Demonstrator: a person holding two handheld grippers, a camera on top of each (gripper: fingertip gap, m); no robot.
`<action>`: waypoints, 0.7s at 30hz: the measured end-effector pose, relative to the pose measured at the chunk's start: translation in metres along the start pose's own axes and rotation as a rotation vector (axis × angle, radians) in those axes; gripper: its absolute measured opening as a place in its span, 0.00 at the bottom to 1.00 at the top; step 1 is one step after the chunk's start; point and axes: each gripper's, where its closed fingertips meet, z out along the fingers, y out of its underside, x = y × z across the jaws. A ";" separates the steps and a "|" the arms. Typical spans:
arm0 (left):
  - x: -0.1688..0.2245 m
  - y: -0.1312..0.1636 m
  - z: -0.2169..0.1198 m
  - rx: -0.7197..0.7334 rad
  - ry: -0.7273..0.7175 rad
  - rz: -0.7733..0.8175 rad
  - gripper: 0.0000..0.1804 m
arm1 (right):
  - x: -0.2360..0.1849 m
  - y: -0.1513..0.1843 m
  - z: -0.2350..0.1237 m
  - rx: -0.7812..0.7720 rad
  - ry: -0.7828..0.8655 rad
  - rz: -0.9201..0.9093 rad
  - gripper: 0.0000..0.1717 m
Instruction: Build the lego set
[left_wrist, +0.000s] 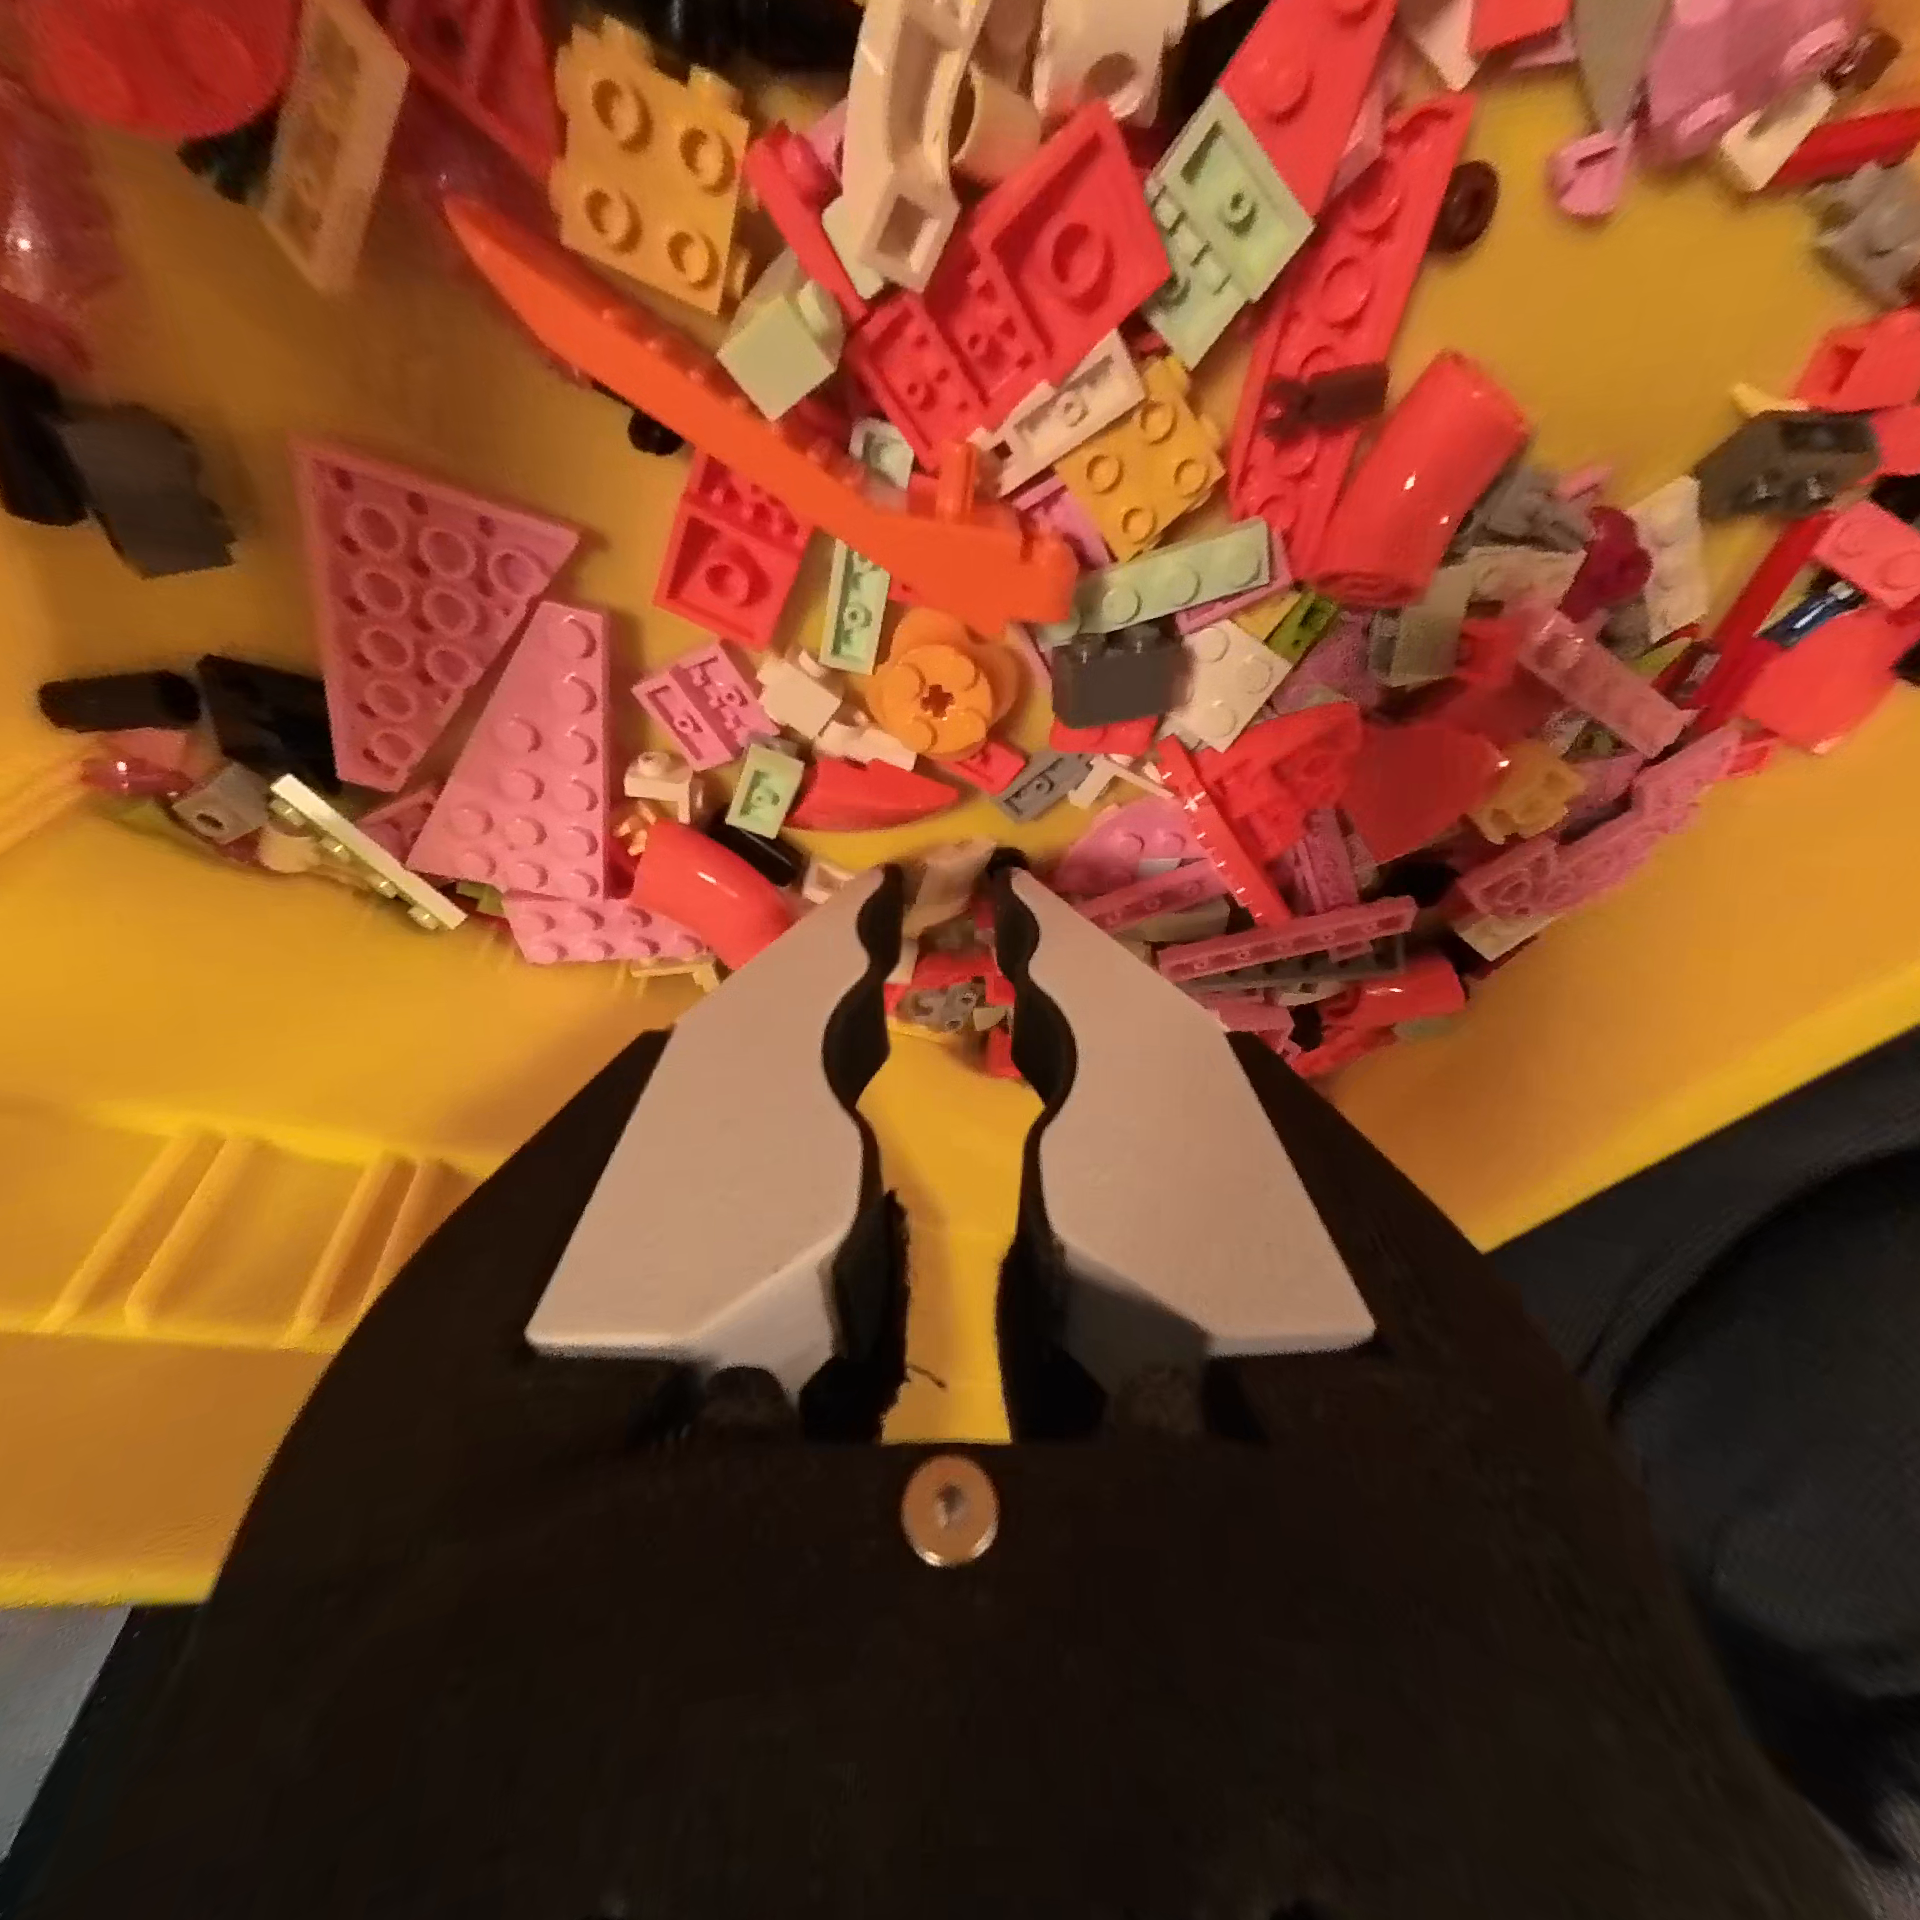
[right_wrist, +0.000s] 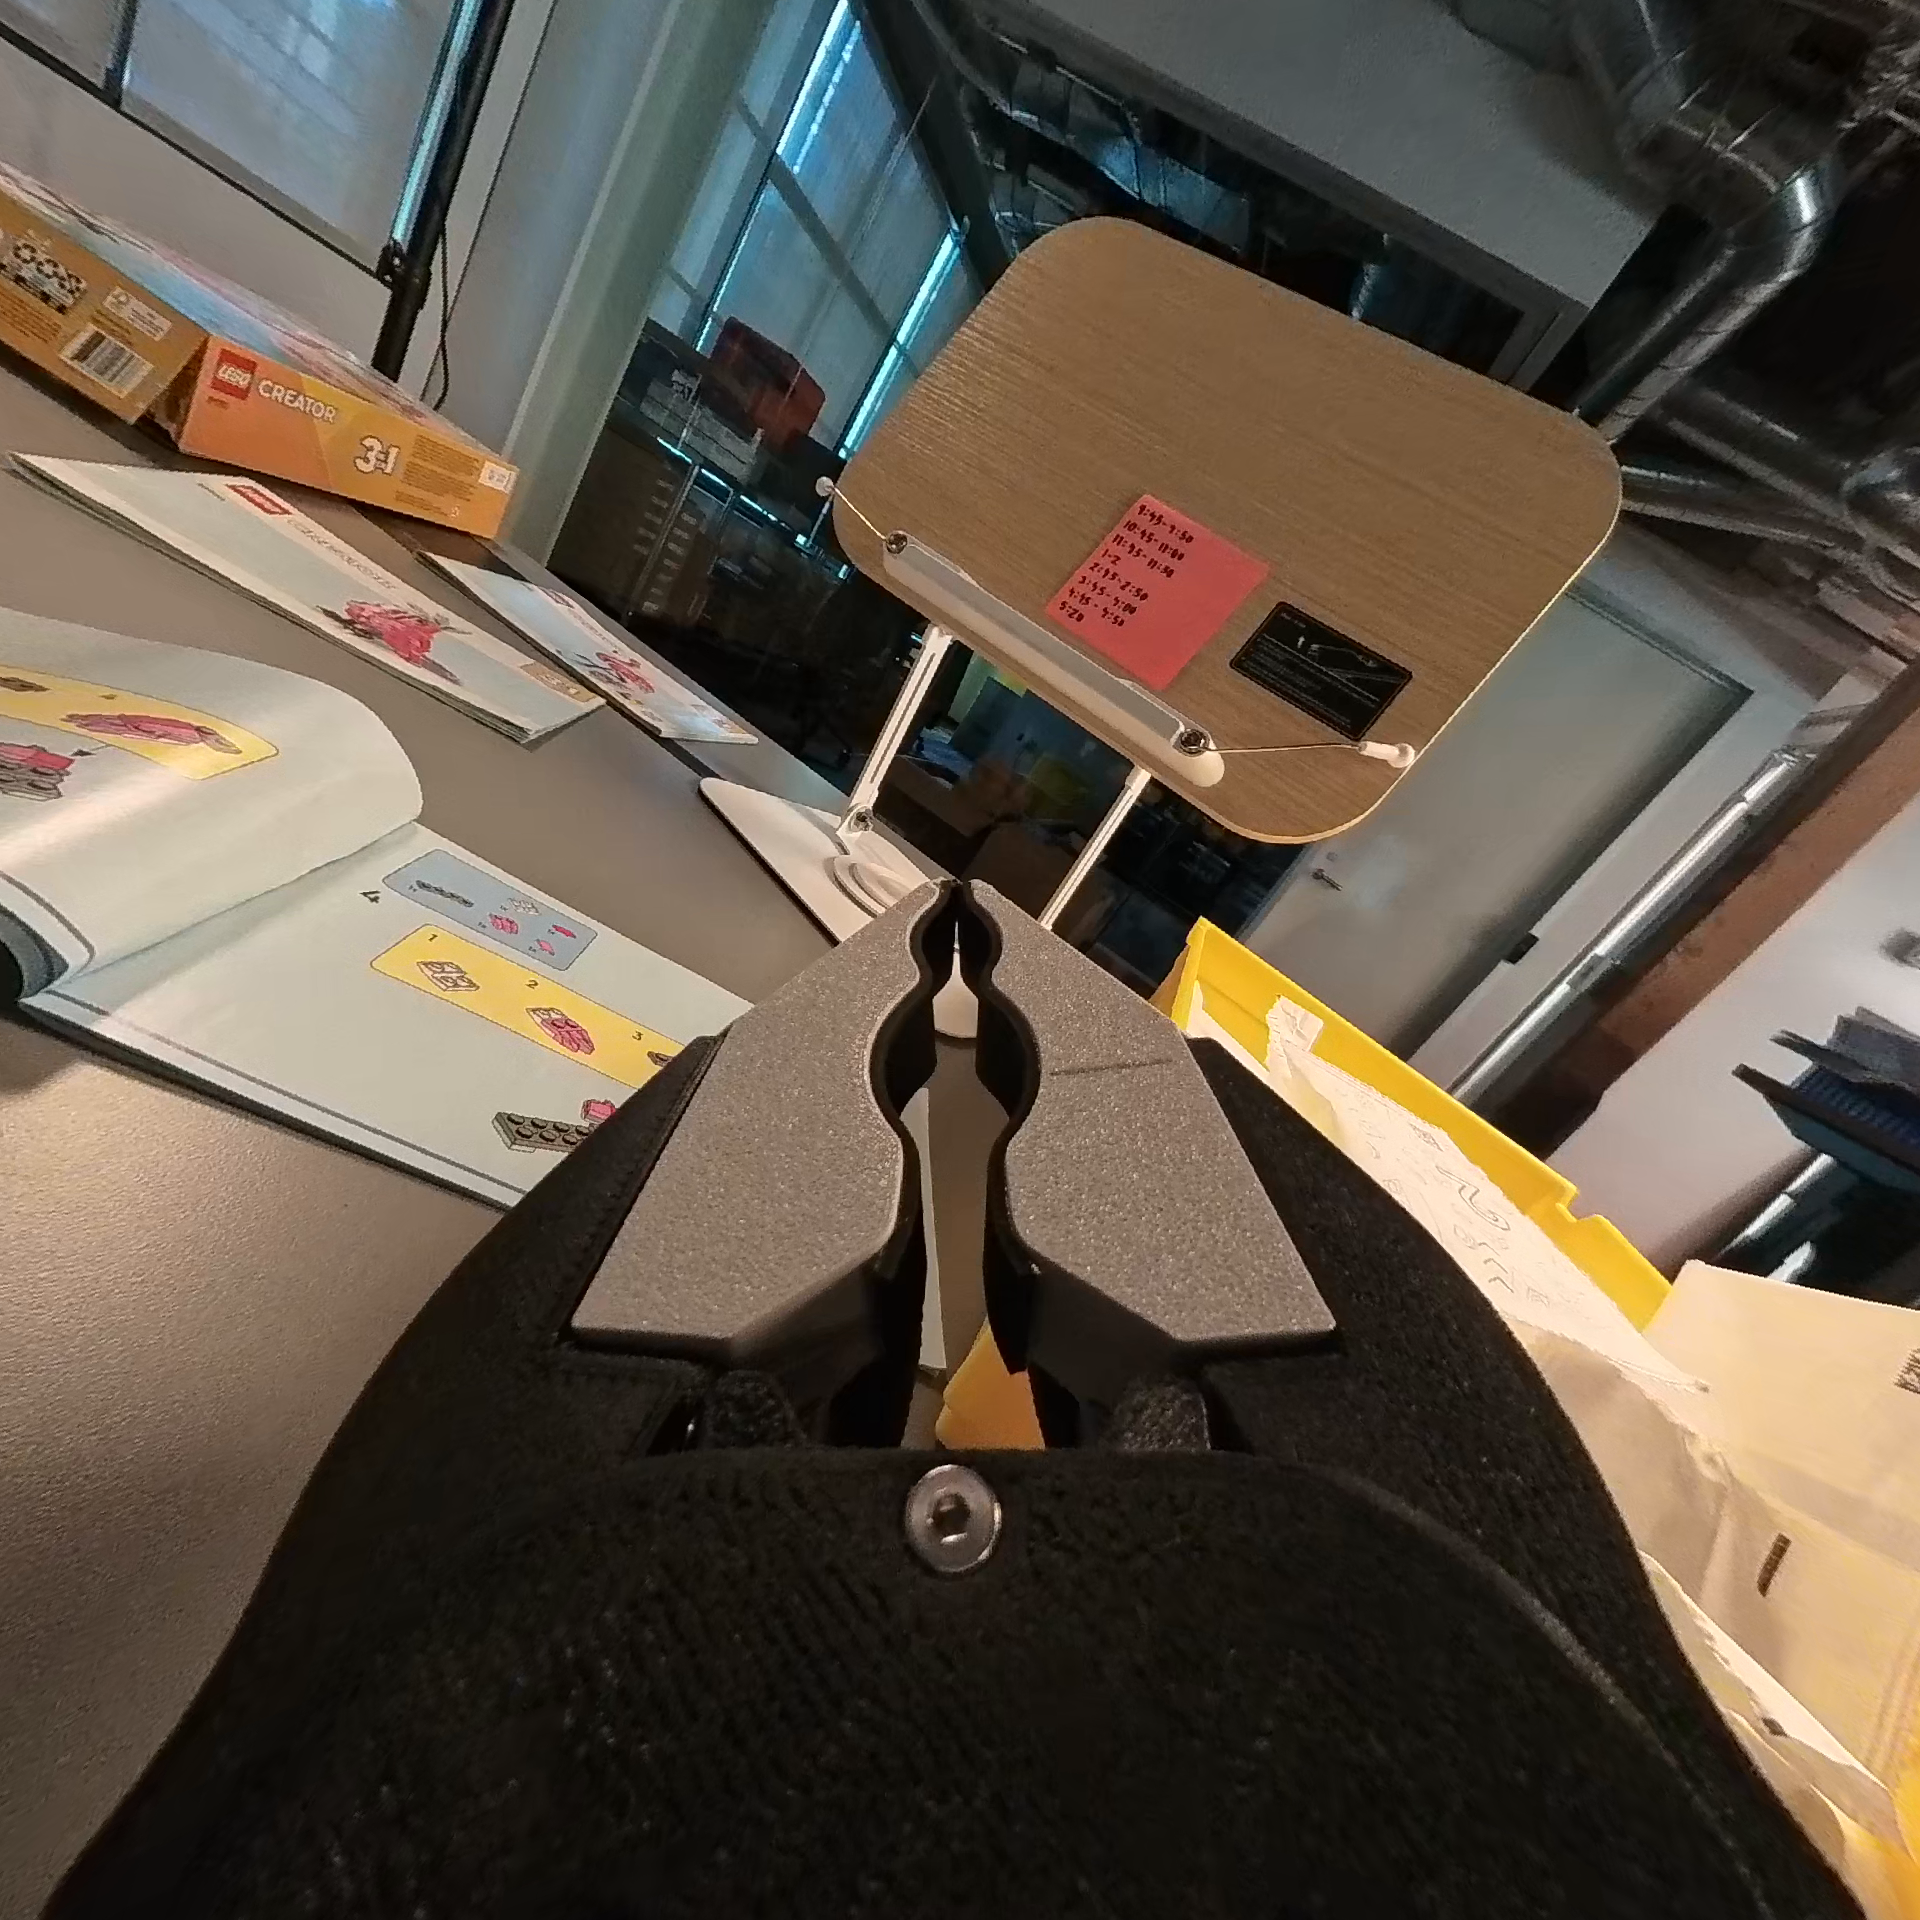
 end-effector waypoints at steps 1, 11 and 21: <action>0.000 0.000 -0.001 0.007 0.007 -0.003 0.08 | 0.000 0.000 0.000 -0.001 0.000 0.000 0.00; 0.014 -0.023 -0.035 0.333 0.032 0.181 0.03 | 0.000 0.000 0.000 0.002 0.001 -0.003 0.00; 0.095 -0.013 -0.126 1.216 -0.423 0.922 0.03 | -0.002 -0.001 0.000 0.002 -0.006 -0.012 0.00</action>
